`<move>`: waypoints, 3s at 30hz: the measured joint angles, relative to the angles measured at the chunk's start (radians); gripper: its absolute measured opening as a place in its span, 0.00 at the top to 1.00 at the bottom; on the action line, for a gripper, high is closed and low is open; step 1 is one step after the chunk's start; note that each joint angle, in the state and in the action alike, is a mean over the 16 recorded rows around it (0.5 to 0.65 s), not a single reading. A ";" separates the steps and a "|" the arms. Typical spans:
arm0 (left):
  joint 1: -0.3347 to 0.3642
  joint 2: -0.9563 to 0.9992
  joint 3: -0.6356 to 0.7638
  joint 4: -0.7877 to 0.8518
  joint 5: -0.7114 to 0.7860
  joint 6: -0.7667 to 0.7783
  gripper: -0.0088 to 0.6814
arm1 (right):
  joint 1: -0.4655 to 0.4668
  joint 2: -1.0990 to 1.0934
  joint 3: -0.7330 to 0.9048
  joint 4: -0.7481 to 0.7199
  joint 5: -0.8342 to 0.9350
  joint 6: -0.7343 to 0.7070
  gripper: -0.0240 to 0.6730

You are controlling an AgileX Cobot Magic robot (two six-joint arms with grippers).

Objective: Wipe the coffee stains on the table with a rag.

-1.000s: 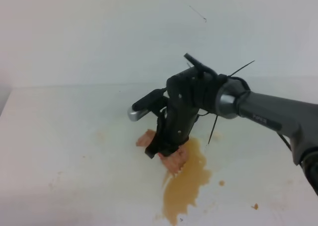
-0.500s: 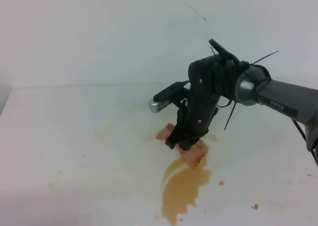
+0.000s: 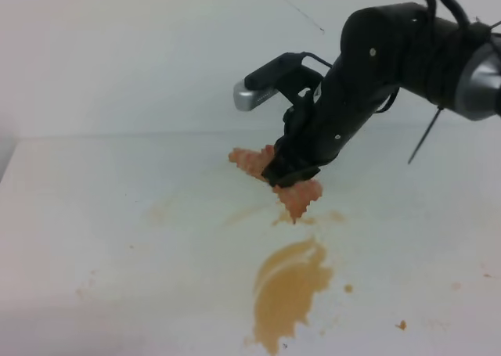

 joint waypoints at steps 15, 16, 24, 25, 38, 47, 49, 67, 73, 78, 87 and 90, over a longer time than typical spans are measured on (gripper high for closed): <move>0.000 0.000 0.000 0.000 0.000 0.000 0.99 | 0.076 -0.149 0.518 0.319 -0.161 -0.362 0.90; 0.000 0.000 0.000 0.000 0.000 0.000 0.99 | 0.079 -0.140 0.532 0.329 -0.168 -0.373 0.90; 0.000 0.000 0.000 0.000 0.000 0.000 0.99 | 0.088 -0.036 0.551 0.322 -0.205 -0.366 0.90; 0.000 0.000 0.000 0.000 0.000 0.000 0.99 | 0.087 -0.023 0.545 0.314 -0.205 -0.356 0.90; 0.005 0.000 0.000 0.000 0.000 0.000 0.99 | -0.008 0.123 0.380 0.164 -0.151 -0.209 0.90; 0.008 0.000 0.000 0.000 0.000 0.000 0.99 | -0.112 0.210 0.242 0.151 -0.082 -0.194 0.90; 0.008 0.000 0.000 0.000 0.000 0.000 0.99 | -0.126 0.219 0.219 0.158 -0.067 -0.205 0.90; 0.008 0.000 0.000 0.000 0.000 0.000 0.99 | -0.237 0.124 0.150 0.195 -0.188 -0.269 0.90; 0.008 0.000 0.000 0.000 0.000 0.000 0.99 | -0.275 0.156 0.142 0.200 -0.267 -0.237 0.89; 0.008 0.000 0.000 0.000 0.000 0.000 0.99 | -0.281 0.216 0.138 0.228 -0.299 -0.225 0.89; 0.008 0.000 0.000 0.000 0.000 0.000 0.99 | -0.221 0.297 0.128 0.326 -0.274 -0.270 0.89; 0.008 0.000 0.000 0.000 0.000 0.000 0.99 | -0.181 0.306 0.124 0.346 -0.249 -0.287 0.89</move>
